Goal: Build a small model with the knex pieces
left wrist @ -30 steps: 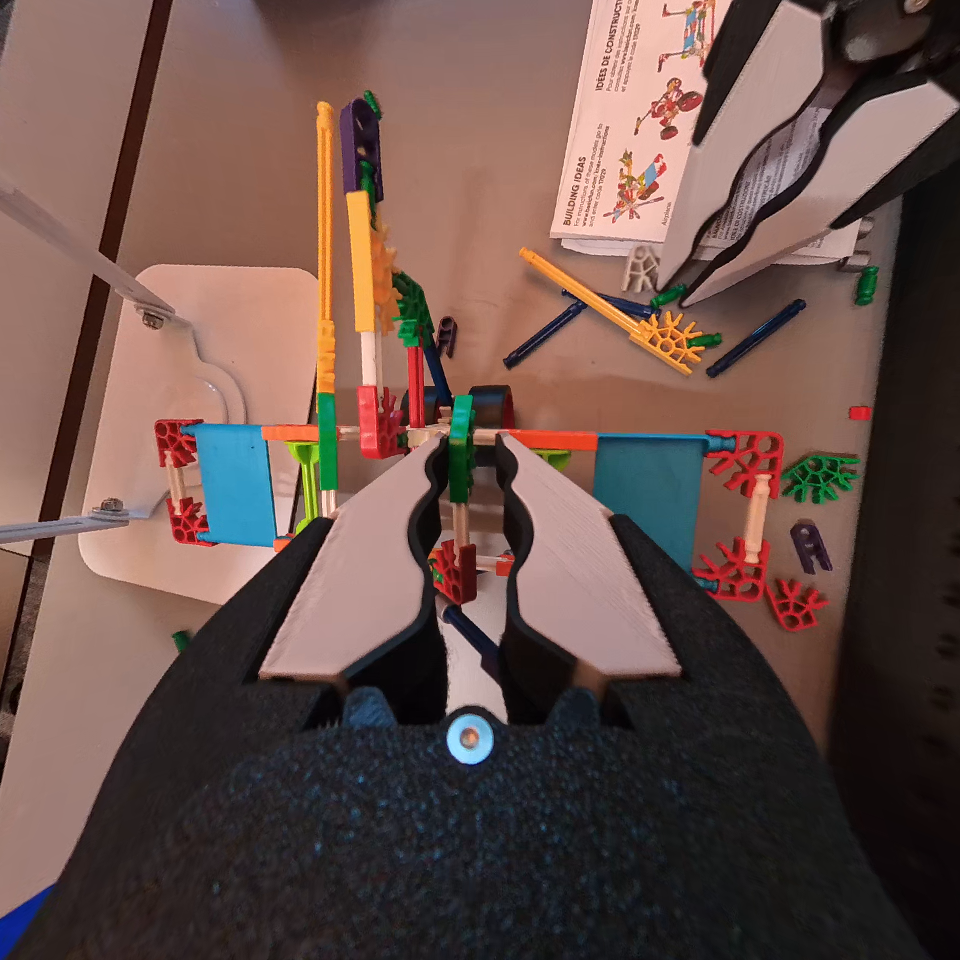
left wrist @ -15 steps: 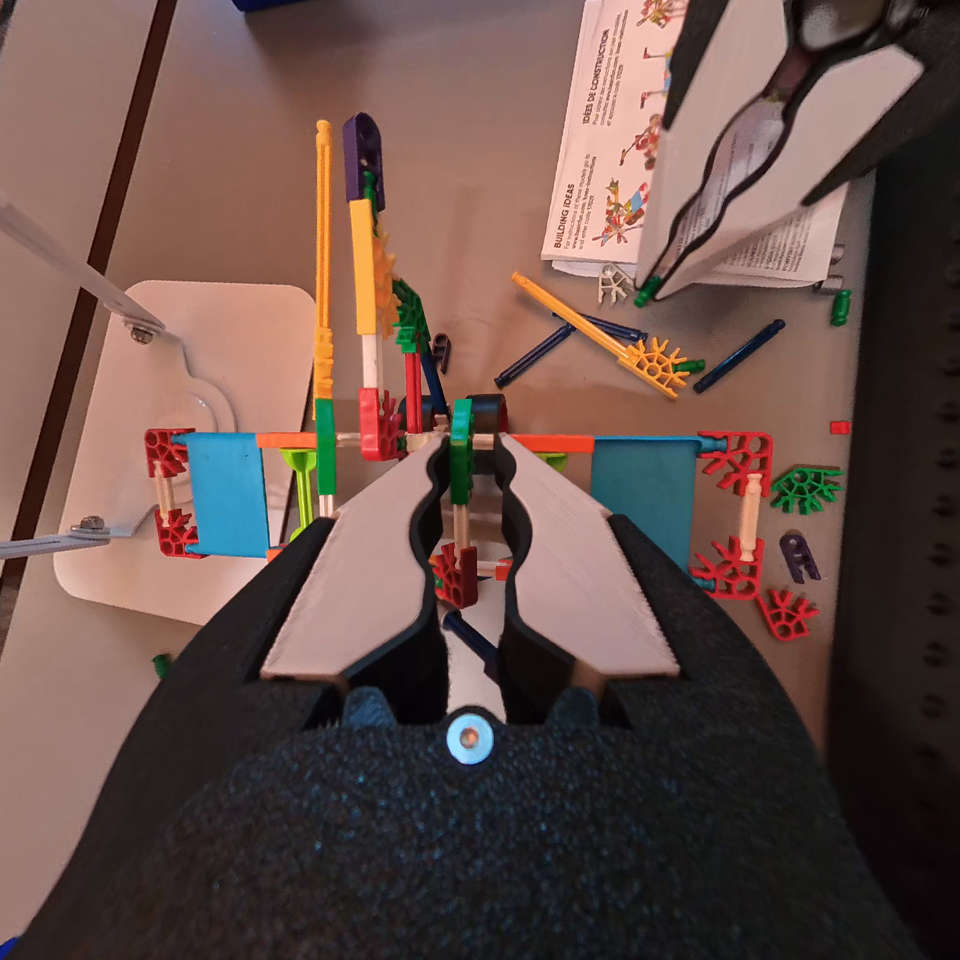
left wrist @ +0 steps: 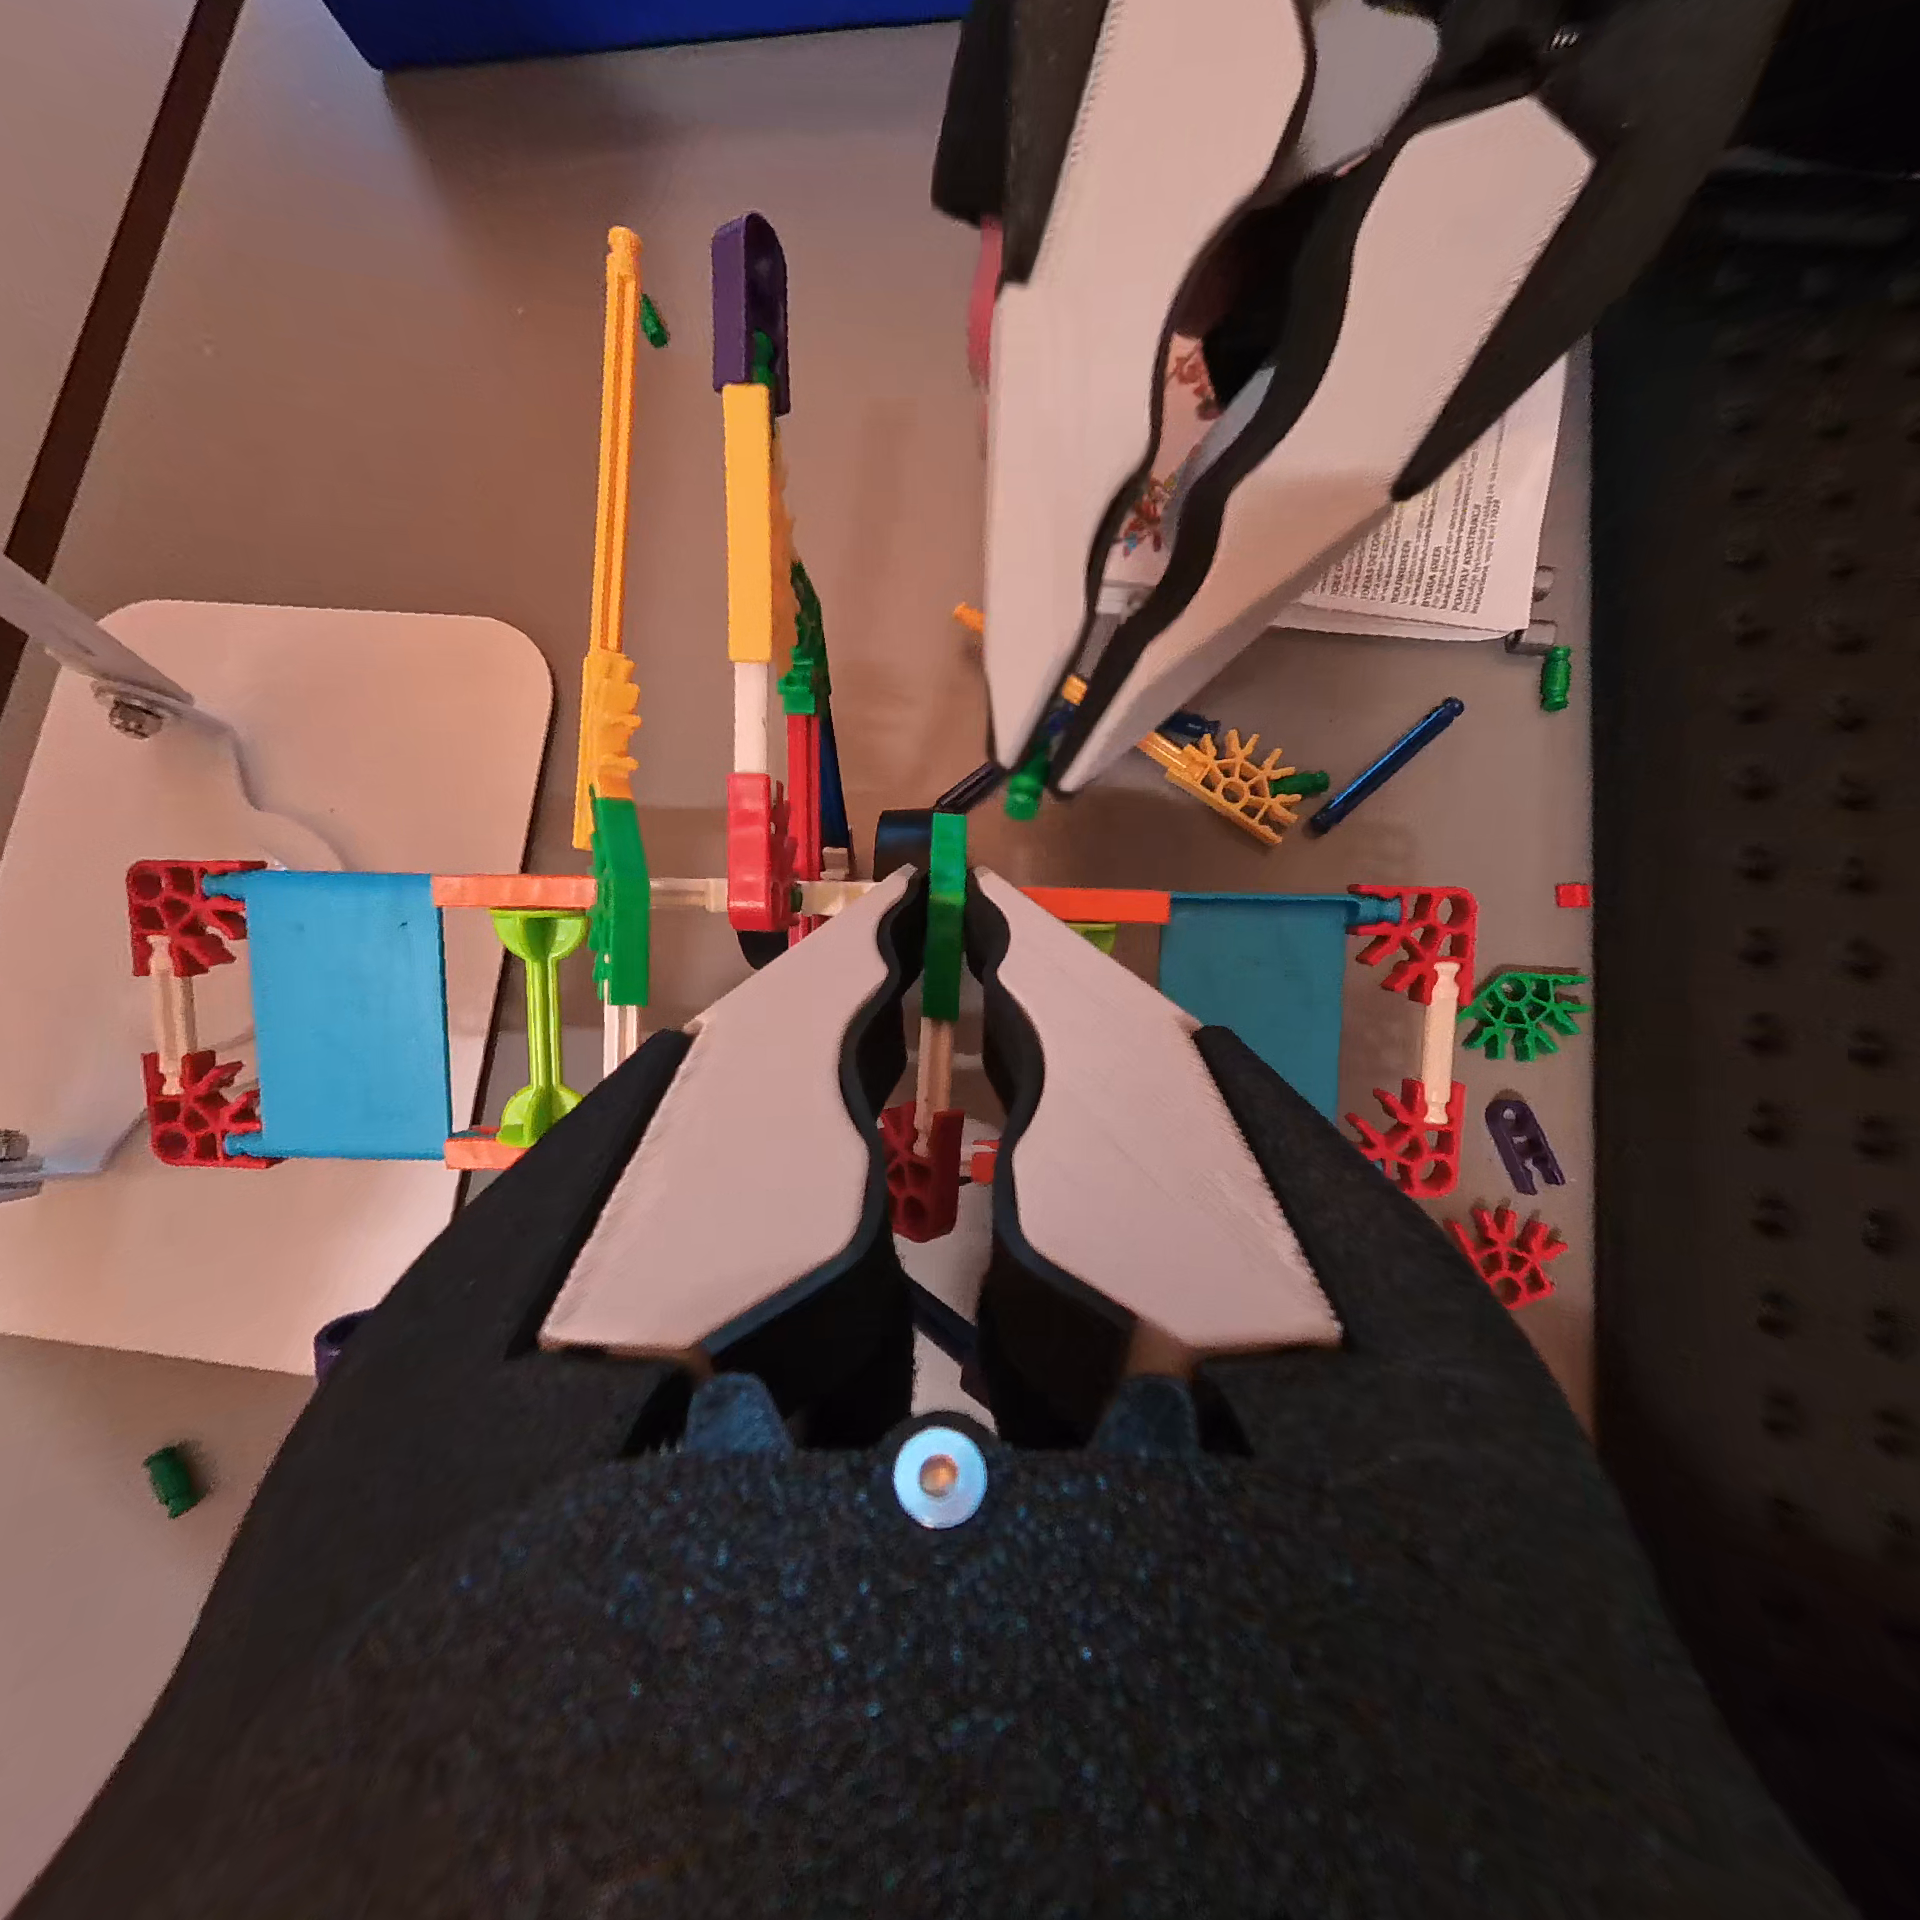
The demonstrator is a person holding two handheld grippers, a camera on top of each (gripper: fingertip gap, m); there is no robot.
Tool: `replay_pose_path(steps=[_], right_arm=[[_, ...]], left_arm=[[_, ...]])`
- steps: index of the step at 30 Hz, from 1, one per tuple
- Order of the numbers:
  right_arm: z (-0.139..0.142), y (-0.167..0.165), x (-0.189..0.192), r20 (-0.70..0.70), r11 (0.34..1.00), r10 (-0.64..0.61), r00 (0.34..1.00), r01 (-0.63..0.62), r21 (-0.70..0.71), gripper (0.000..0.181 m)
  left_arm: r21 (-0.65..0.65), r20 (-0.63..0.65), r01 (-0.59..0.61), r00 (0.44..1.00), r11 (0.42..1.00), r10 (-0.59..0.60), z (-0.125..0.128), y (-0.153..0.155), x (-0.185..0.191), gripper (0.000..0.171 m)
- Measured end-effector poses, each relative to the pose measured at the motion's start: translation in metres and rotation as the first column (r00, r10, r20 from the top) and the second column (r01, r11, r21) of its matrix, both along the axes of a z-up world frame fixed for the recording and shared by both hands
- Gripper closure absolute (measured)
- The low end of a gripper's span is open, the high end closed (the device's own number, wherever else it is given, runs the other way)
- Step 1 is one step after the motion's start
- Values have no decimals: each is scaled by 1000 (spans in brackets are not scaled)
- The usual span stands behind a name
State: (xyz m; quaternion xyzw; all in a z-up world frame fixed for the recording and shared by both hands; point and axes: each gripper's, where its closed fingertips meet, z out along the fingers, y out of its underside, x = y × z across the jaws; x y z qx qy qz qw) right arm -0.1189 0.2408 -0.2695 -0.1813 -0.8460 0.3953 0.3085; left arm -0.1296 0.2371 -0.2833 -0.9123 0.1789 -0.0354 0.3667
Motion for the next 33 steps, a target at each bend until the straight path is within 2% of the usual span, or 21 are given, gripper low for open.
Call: replay_pose_path(steps=[18, 33], right_arm=[[-9, 1, -2, 8, 999, 36, 999, -37, 32, 176], [-9, 6, -5, 24, 1000, -13, 1000, 13, 22, 176]], left_arm=[[15, 60, 15, 998, 1000, -15, -2, 6, 5, 165], [23, 65, 4, 998, 1000, -6, -3, 9, 5, 164]])
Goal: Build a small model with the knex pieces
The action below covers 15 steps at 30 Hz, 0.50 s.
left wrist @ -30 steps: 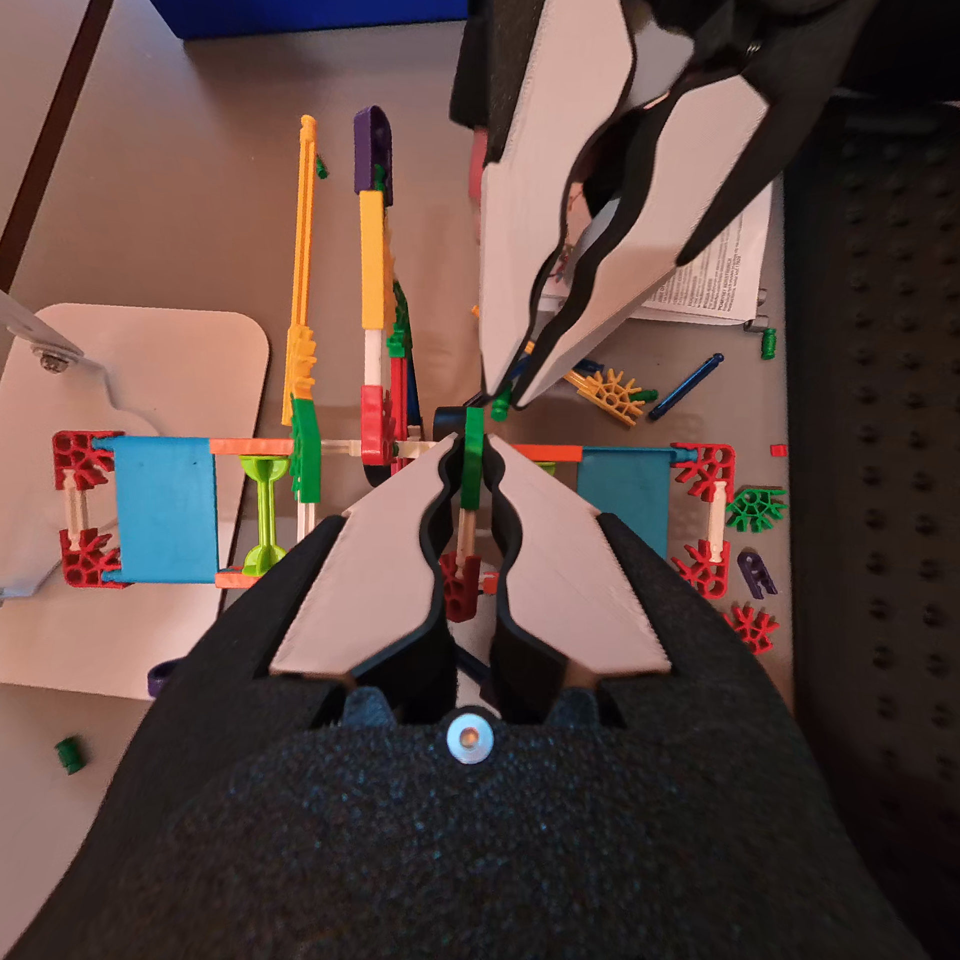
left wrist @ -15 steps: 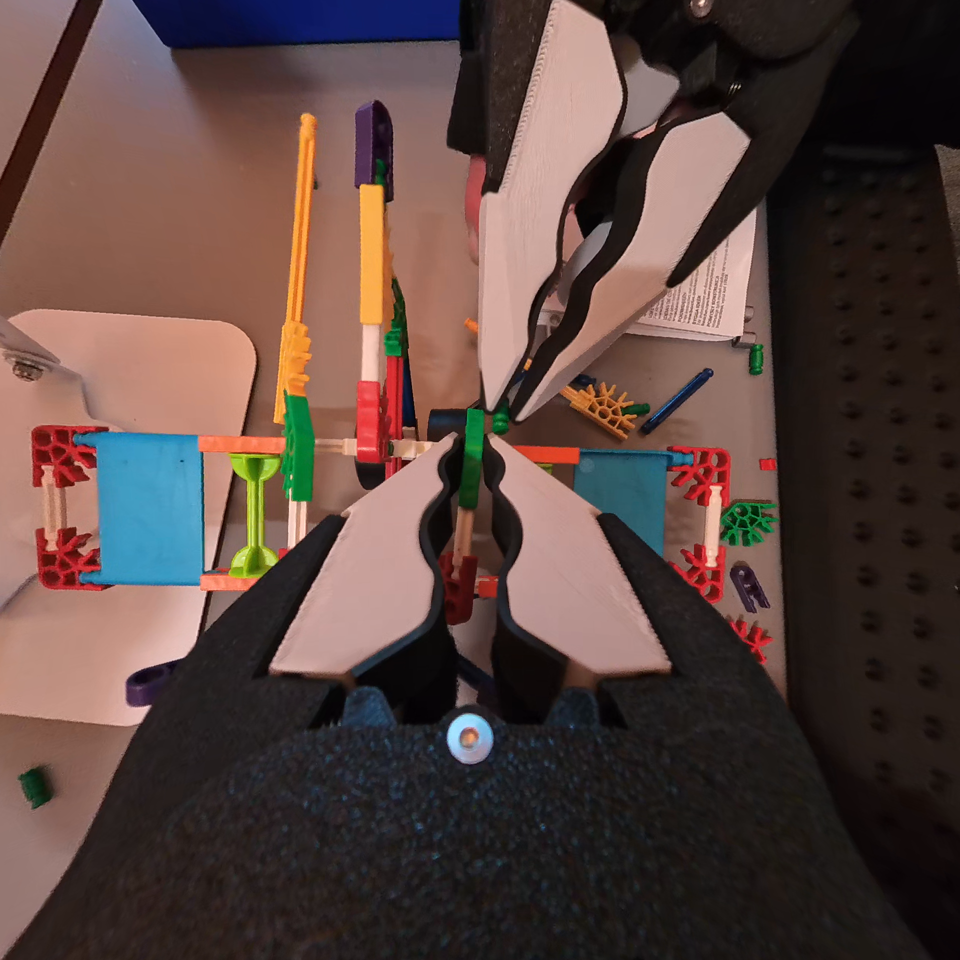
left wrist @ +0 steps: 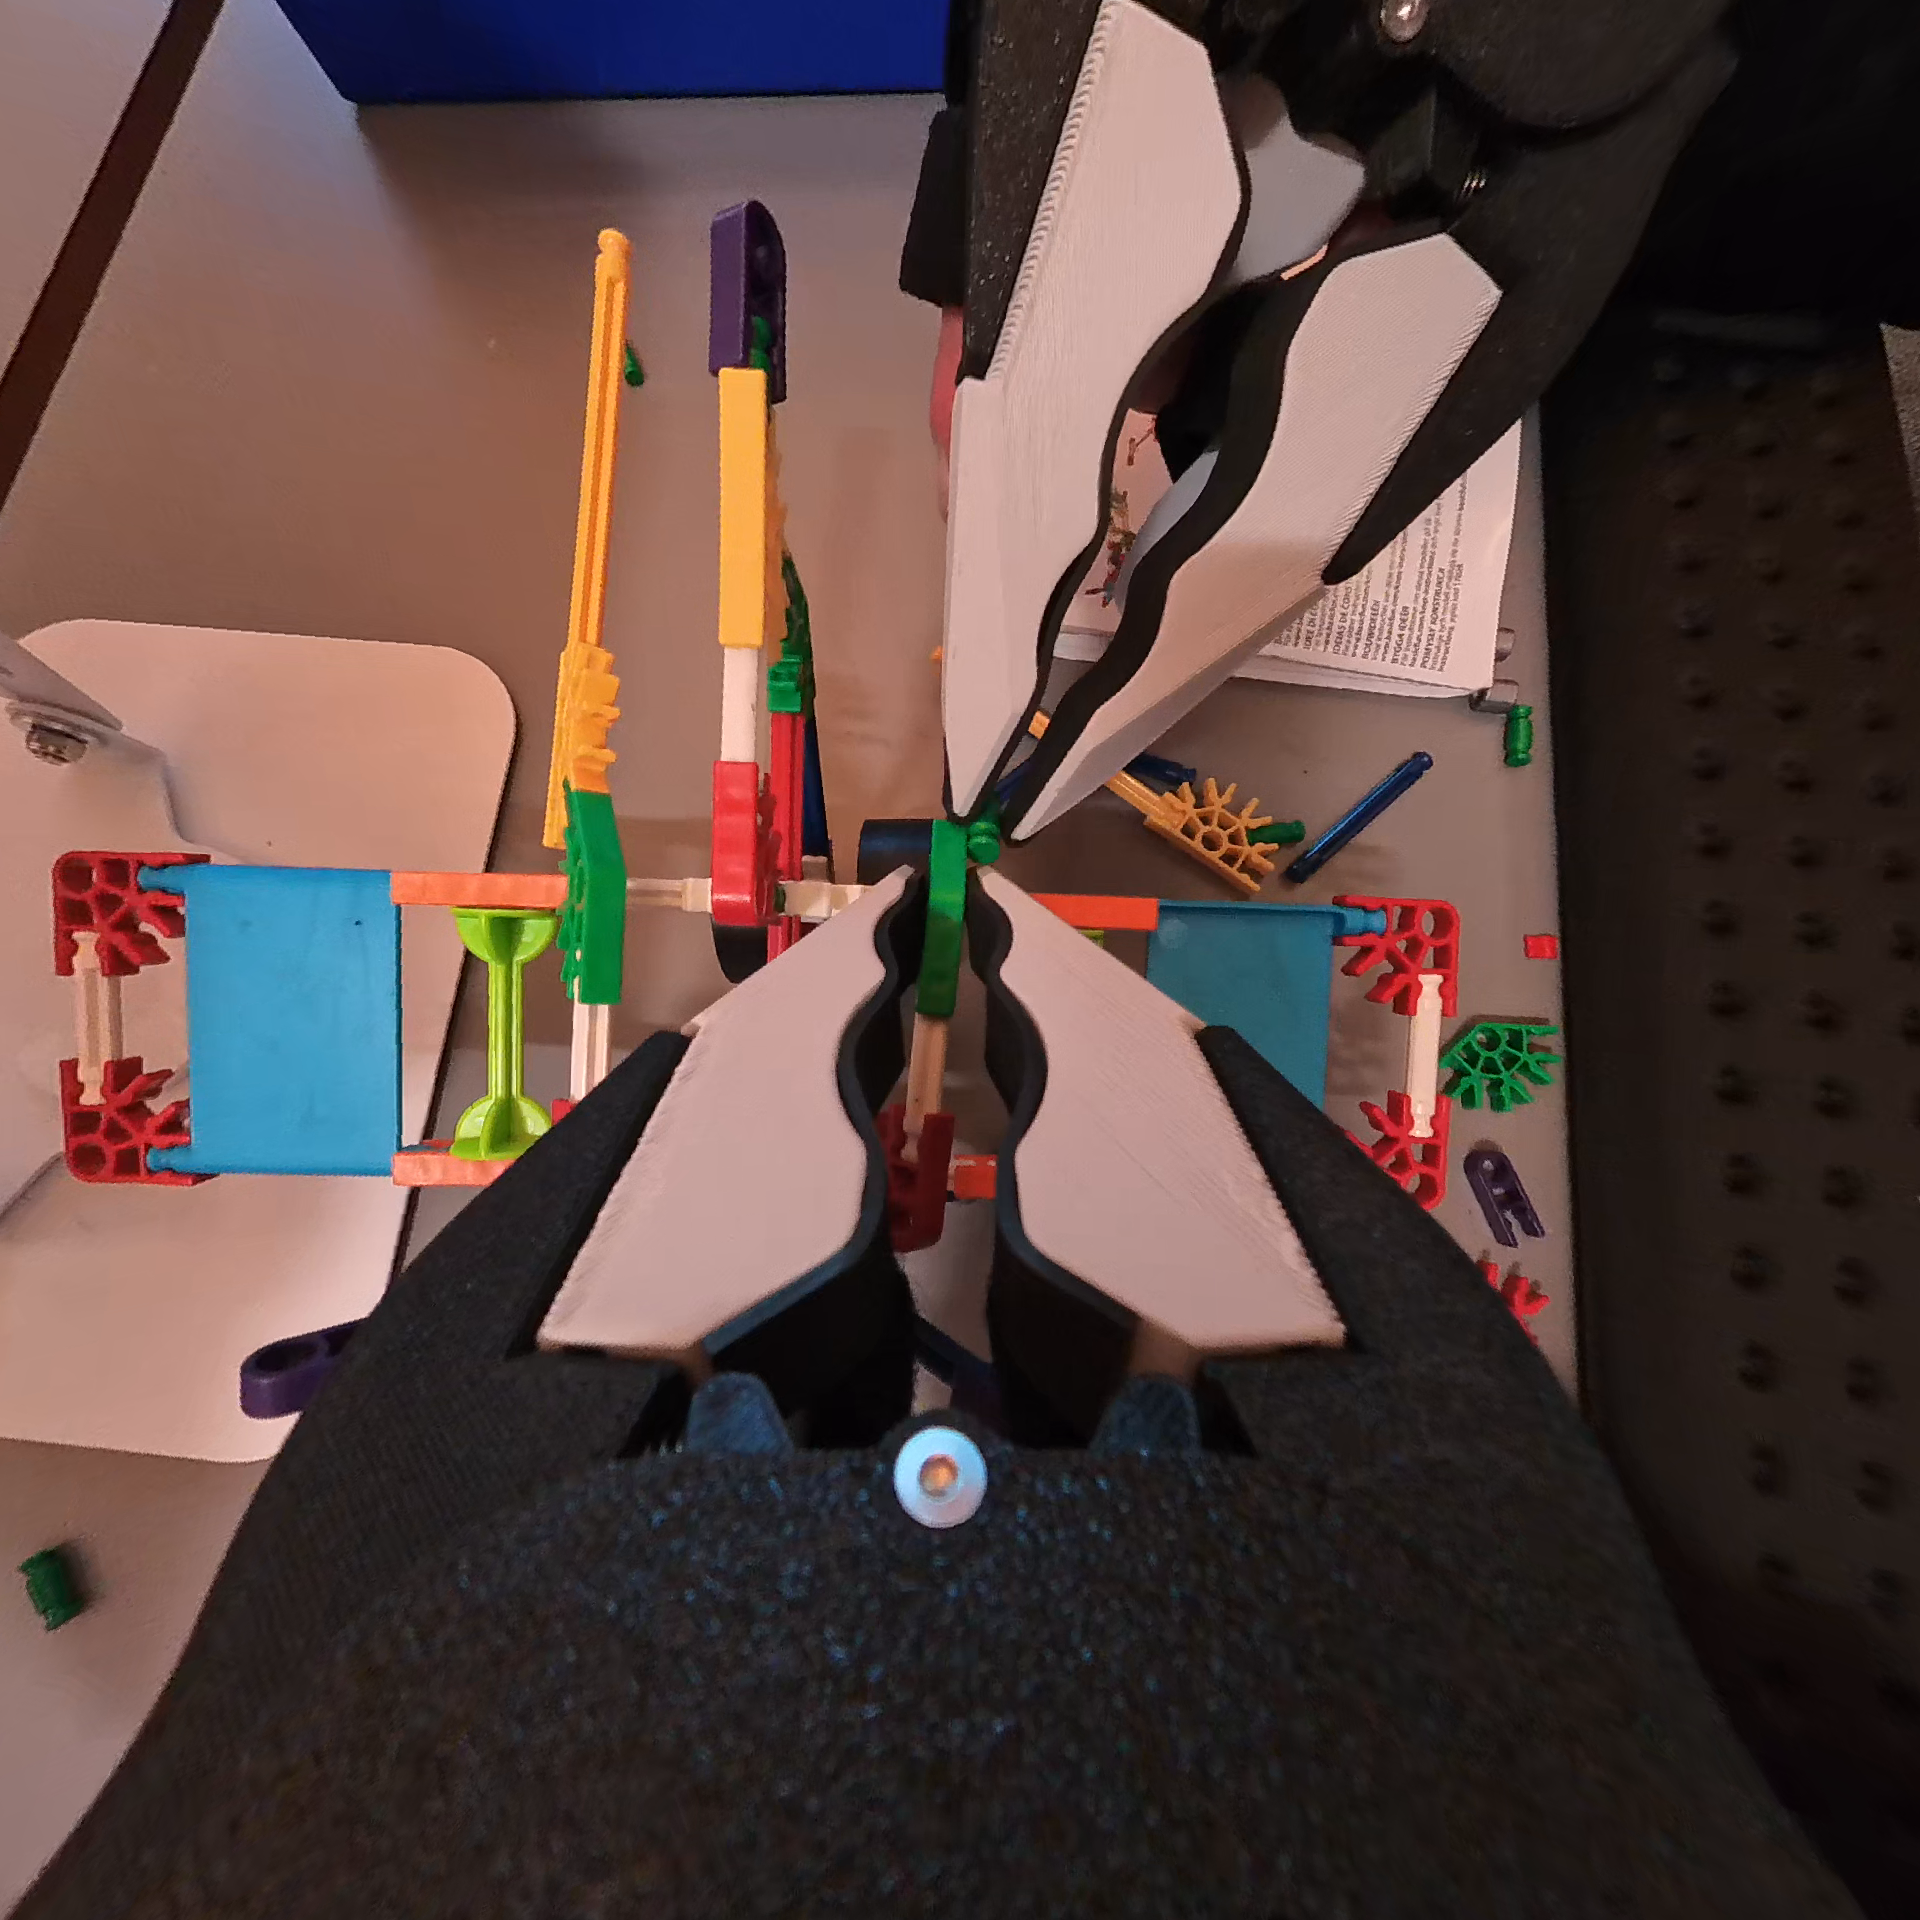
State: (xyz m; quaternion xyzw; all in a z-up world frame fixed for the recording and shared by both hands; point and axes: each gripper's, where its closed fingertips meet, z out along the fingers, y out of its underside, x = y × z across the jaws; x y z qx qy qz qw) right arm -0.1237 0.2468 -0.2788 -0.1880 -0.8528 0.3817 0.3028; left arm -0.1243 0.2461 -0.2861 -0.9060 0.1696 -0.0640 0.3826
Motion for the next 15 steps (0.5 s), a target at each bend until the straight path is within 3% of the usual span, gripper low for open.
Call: replay_pose_path(steps=[9, 15], right_arm=[[-1, 1, -1, -16, 999, -30, 999, 30, 26, 176], [-1, 4, -4, -108, 990, -51, 993, 65, 124, 176]], left_arm=[[-5, -27, 2, 1000, 1000, -2, -2, 3, 4, 156], [-2, -41, -30, 999, 1000, 30, -2, 5, 1, 158]])
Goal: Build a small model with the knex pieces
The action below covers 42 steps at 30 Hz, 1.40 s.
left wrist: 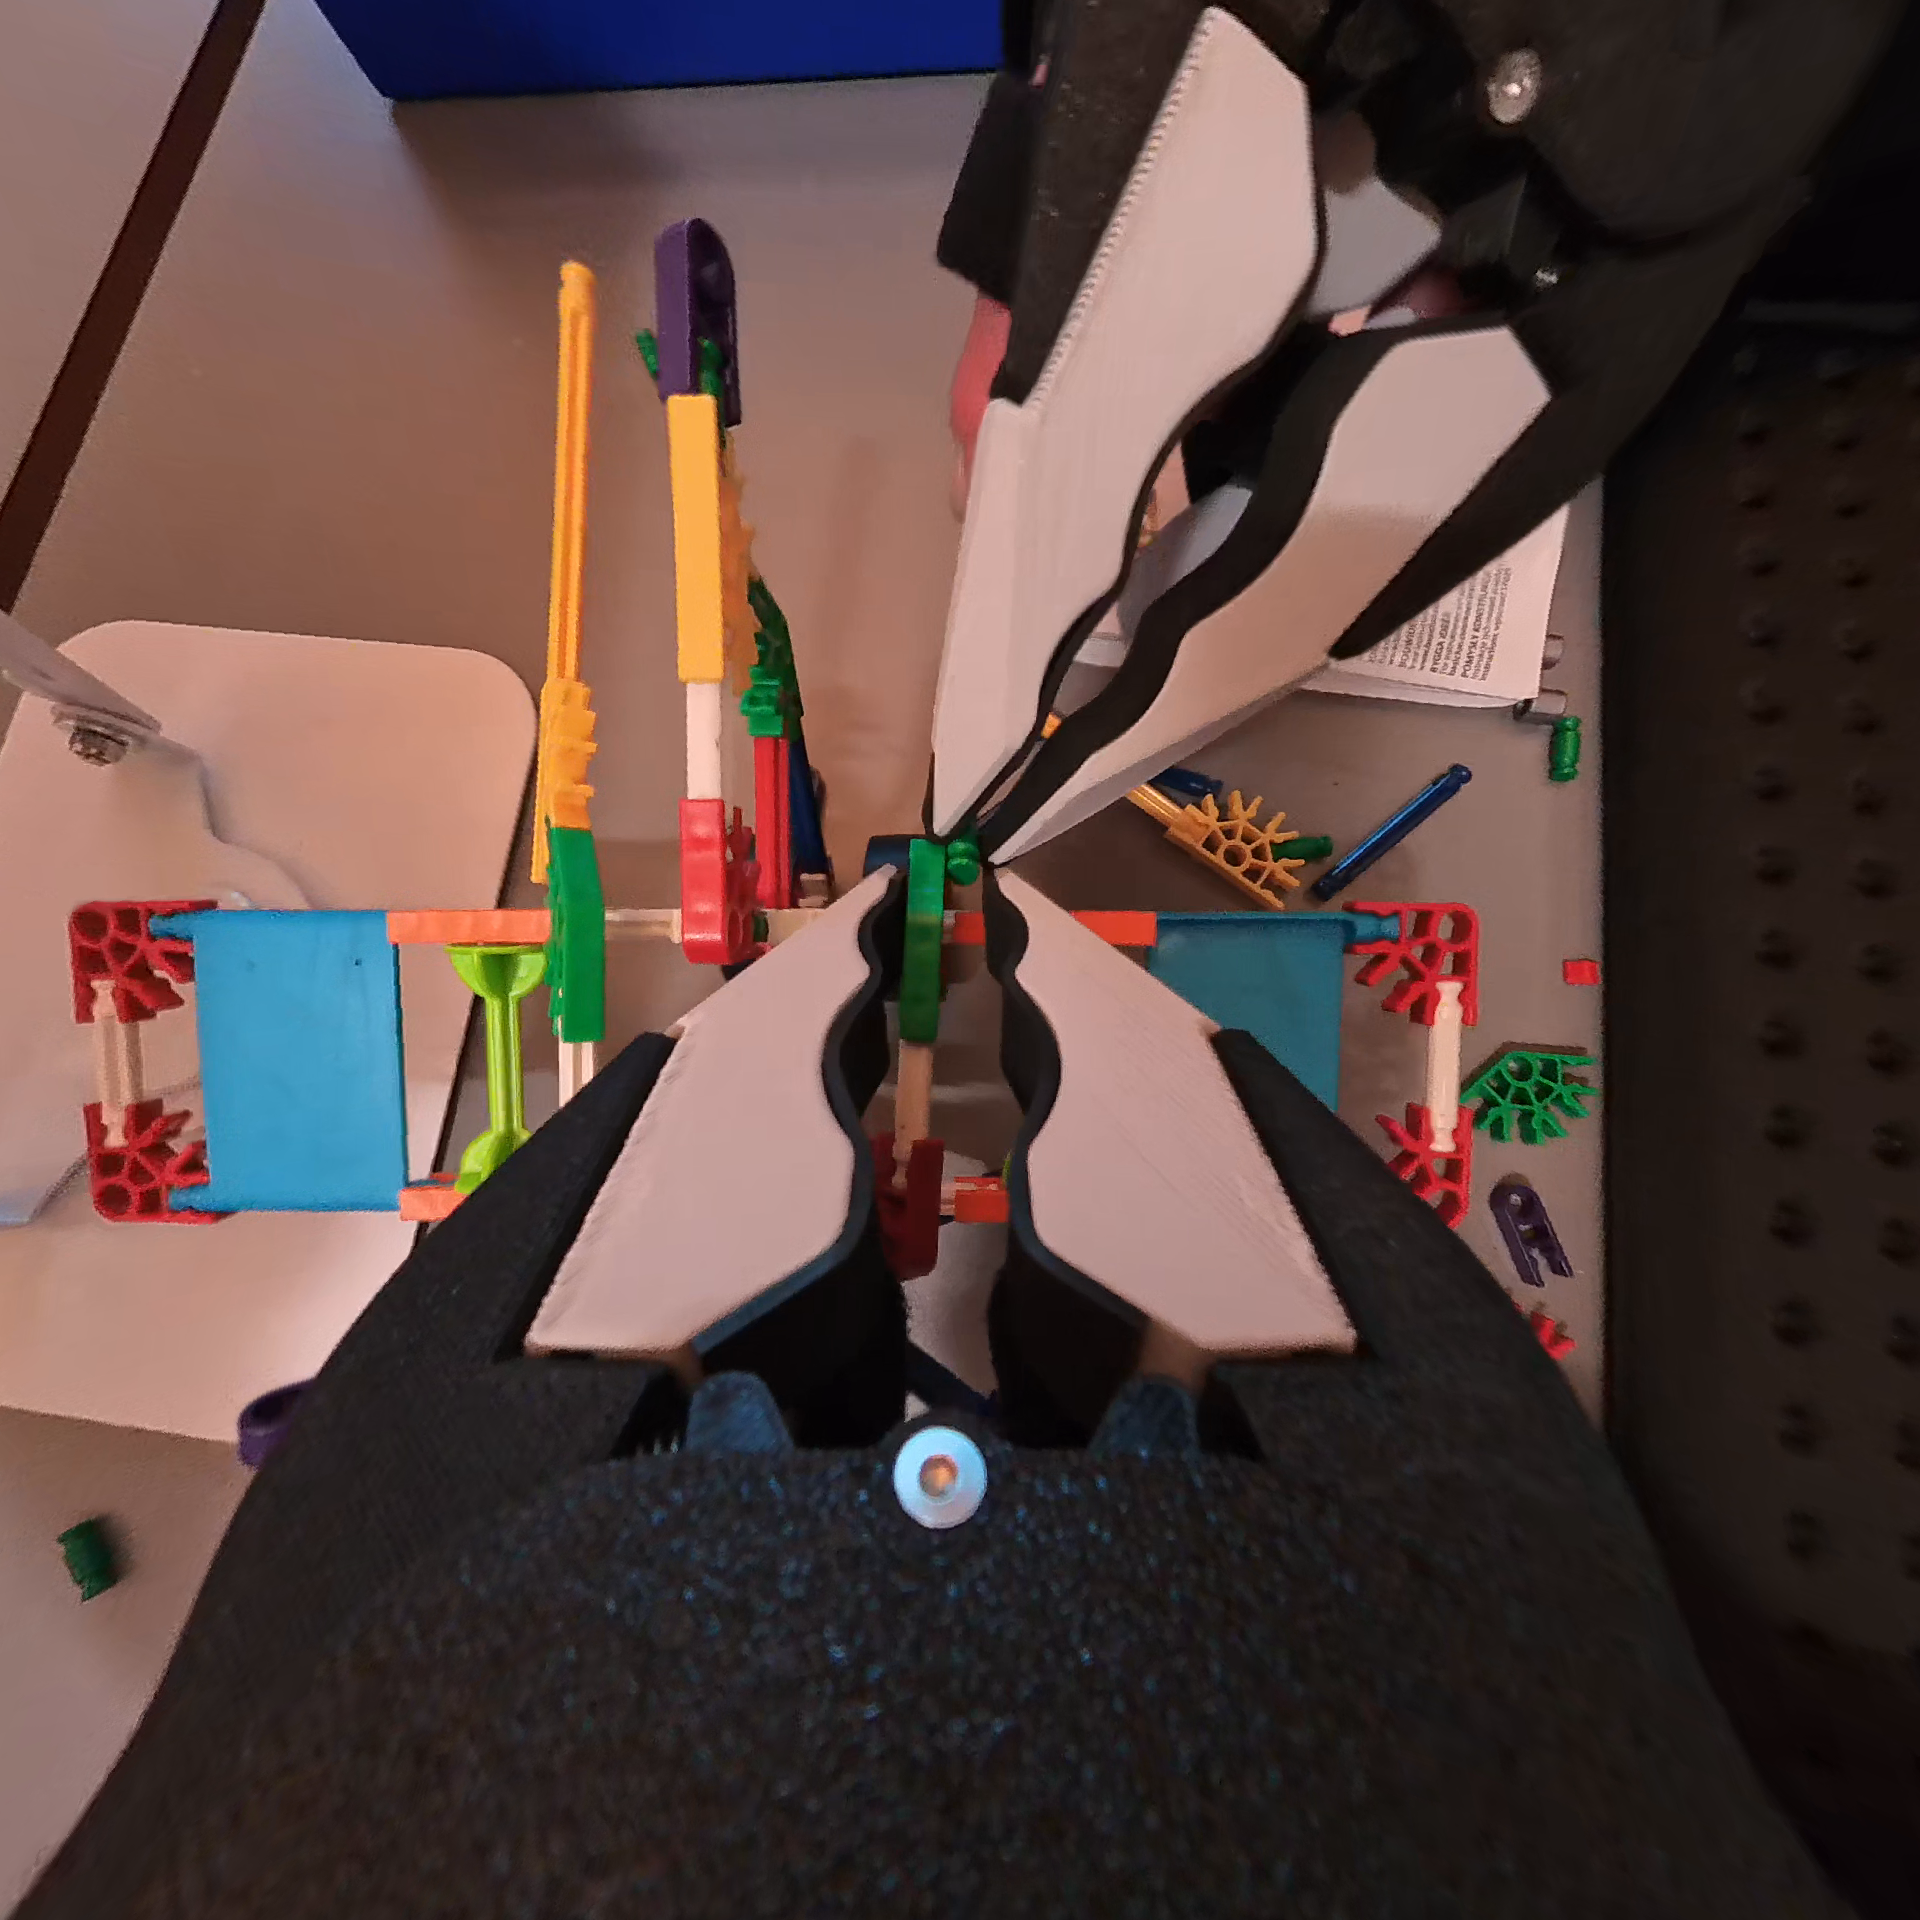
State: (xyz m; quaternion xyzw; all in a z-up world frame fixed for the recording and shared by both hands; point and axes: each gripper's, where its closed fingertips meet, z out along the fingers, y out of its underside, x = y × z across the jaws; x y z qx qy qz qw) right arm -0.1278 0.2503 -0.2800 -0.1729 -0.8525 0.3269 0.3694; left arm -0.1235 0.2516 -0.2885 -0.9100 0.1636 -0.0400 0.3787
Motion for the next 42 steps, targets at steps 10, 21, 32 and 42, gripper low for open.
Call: replay_pose_path(steps=[10, 21, 32, 42], right_arm=[[6, 3, -7, -239, 973, -65, 969, 114, 198, 176], [9, 8, -14, -442, 915, -109, 890, 264, 306, 174], [4, 6, -8, -268, 978, -115, 956, 157, 139, 175], [-2, 3, -6, -14, 996, -80, 997, 80, -37, 176]], left_arm=[[24, 57, -65, 996, 998, 63, 3, 4, -6, 161], [55, 99, -107, 990, 993, 101, 4, 8, -14, 167], [35, 110, -109, 988, 993, 104, 3, 7, -10, 165], [11, 27, -70, 997, 998, 69, 3, -3, -9, 155]])
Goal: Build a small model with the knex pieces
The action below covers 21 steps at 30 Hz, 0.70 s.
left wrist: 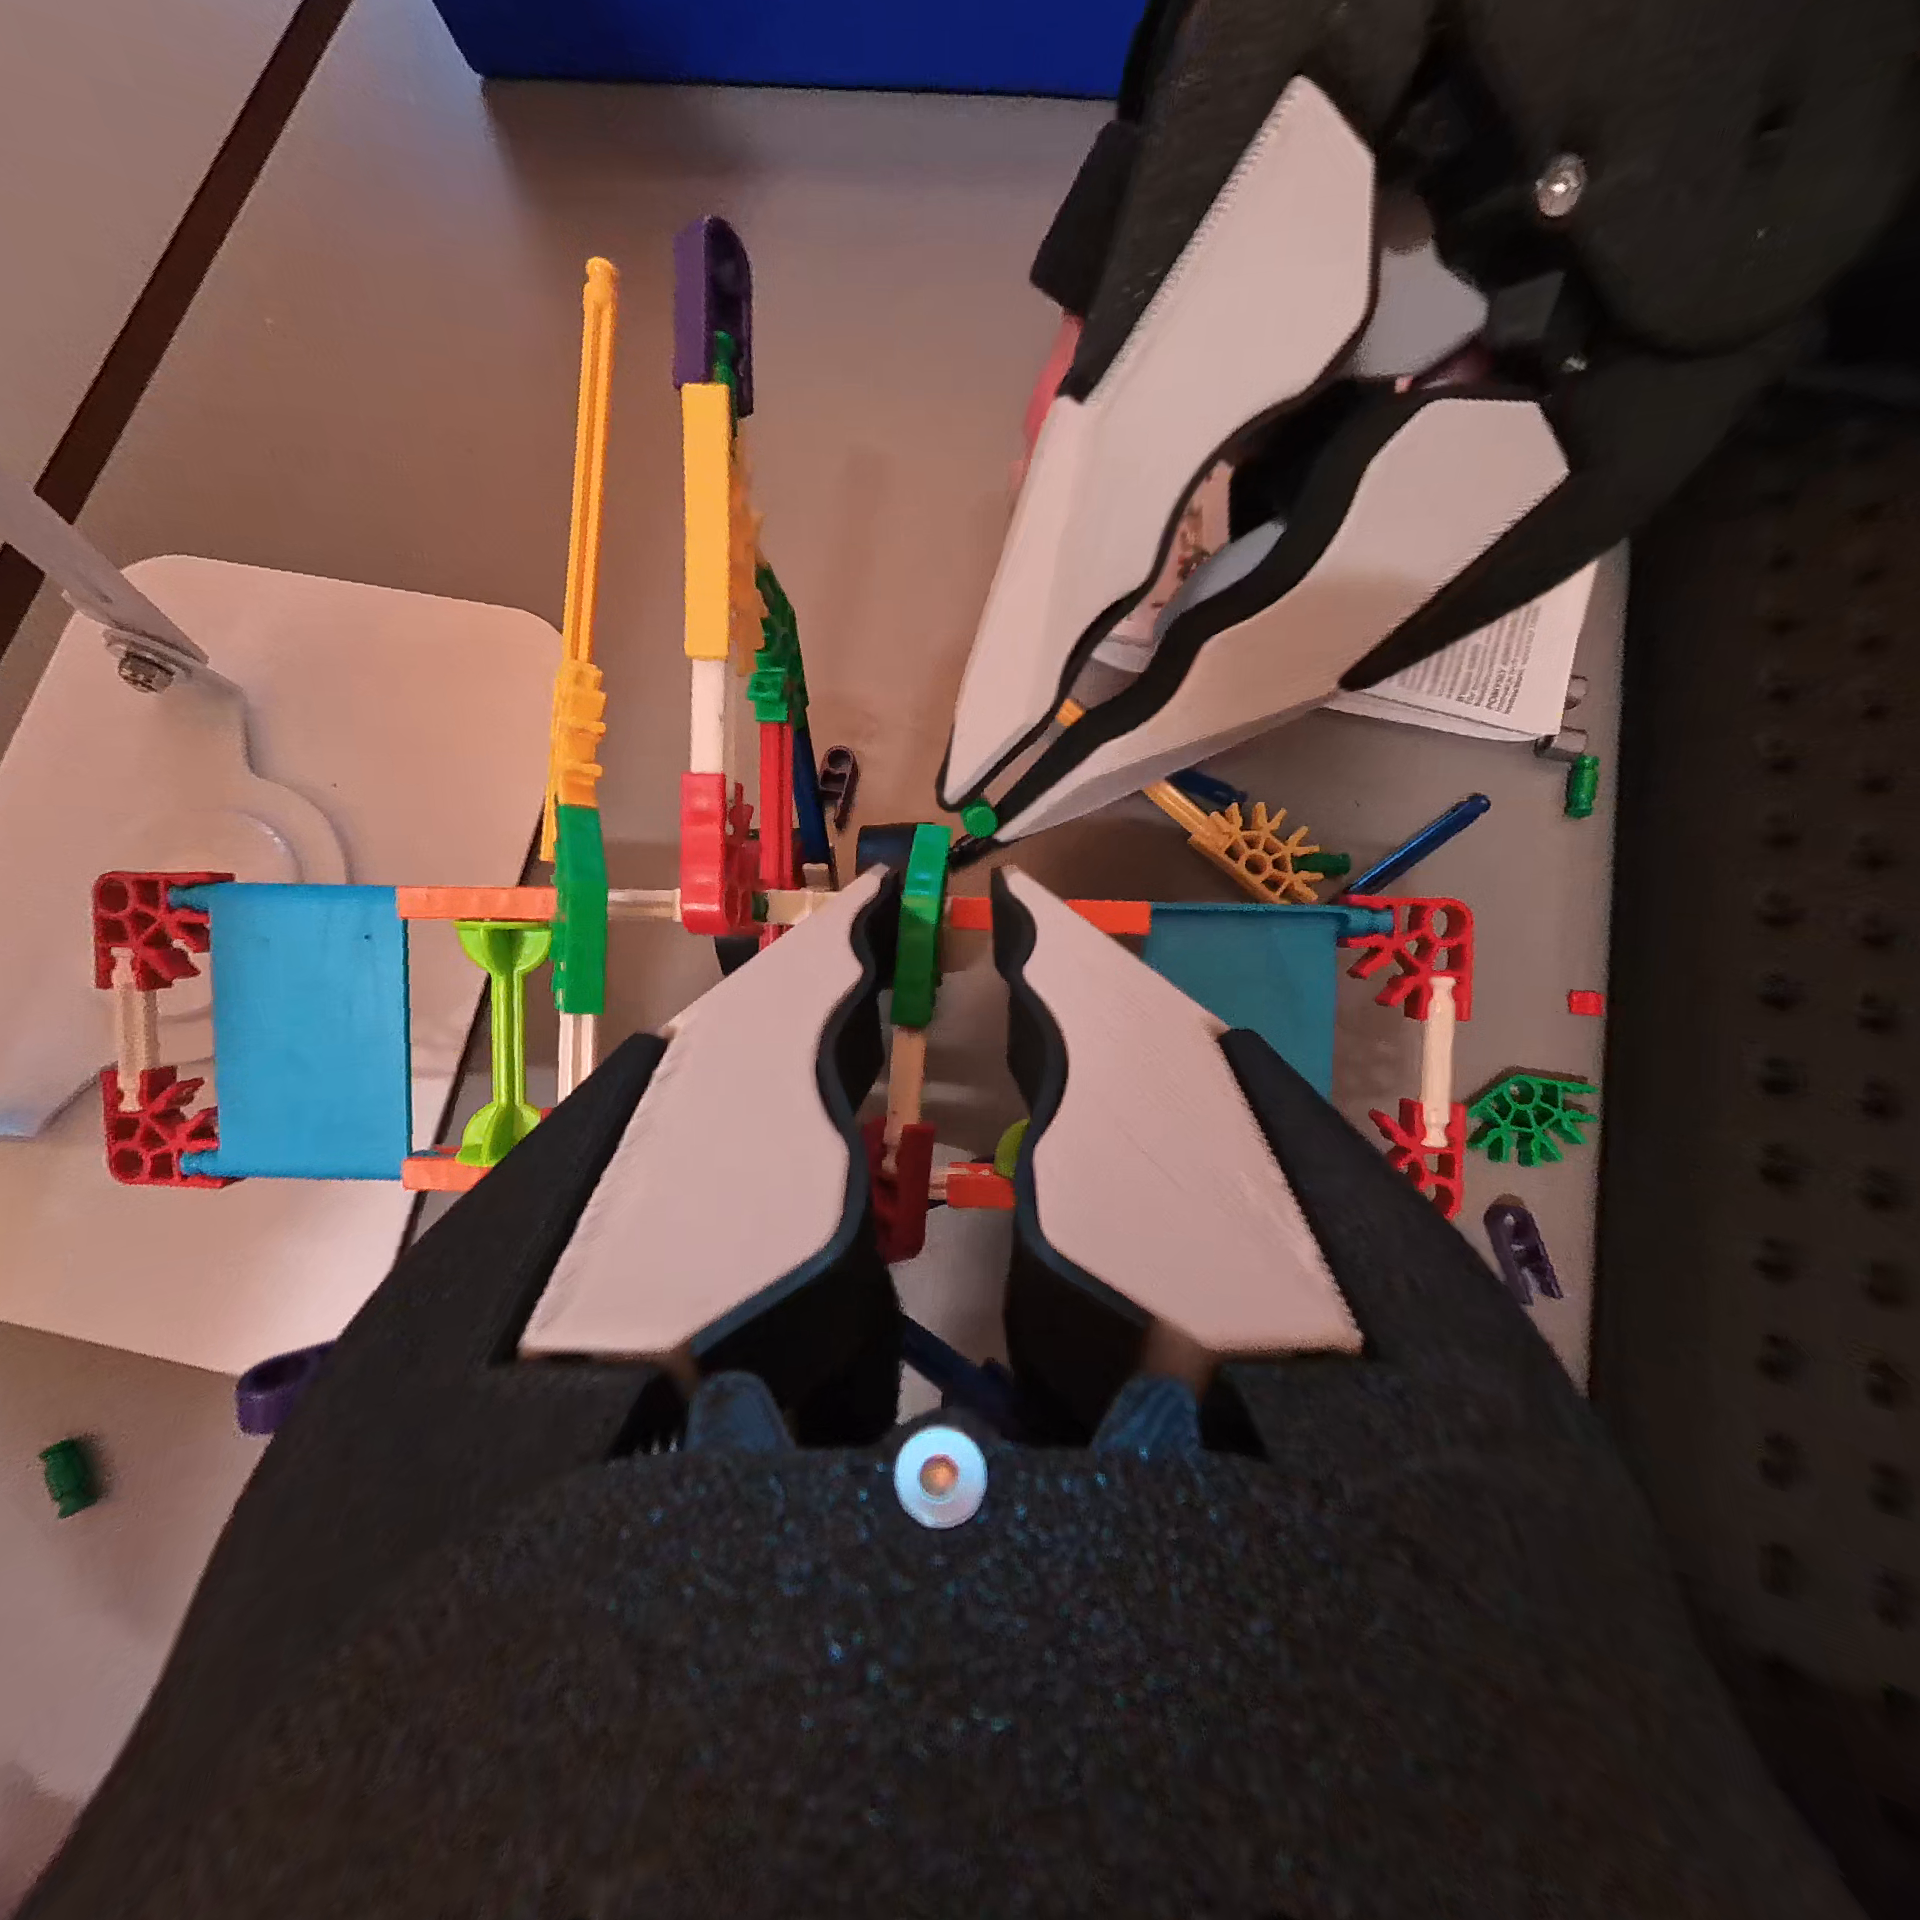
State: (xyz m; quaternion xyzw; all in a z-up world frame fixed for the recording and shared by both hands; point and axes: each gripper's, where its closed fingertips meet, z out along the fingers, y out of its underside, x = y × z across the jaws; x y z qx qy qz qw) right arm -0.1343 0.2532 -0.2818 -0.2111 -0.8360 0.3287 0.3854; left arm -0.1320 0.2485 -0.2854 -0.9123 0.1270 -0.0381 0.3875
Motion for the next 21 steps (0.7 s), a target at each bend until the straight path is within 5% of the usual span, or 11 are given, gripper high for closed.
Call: replay_pose_path(steps=[11, 21], right_arm=[[-4, -7, -10, 112, 998, 68, 991, -66, -21, 175], [-3, -6, -7, 123, 979, 139, 983, -155, 131, 176]], left_arm=[[0, -98, 53, 994, 999, -53, -2, -3, -1, 164], [-11, -182, 92, 979, 996, -92, -5, -2, 1, 165]])
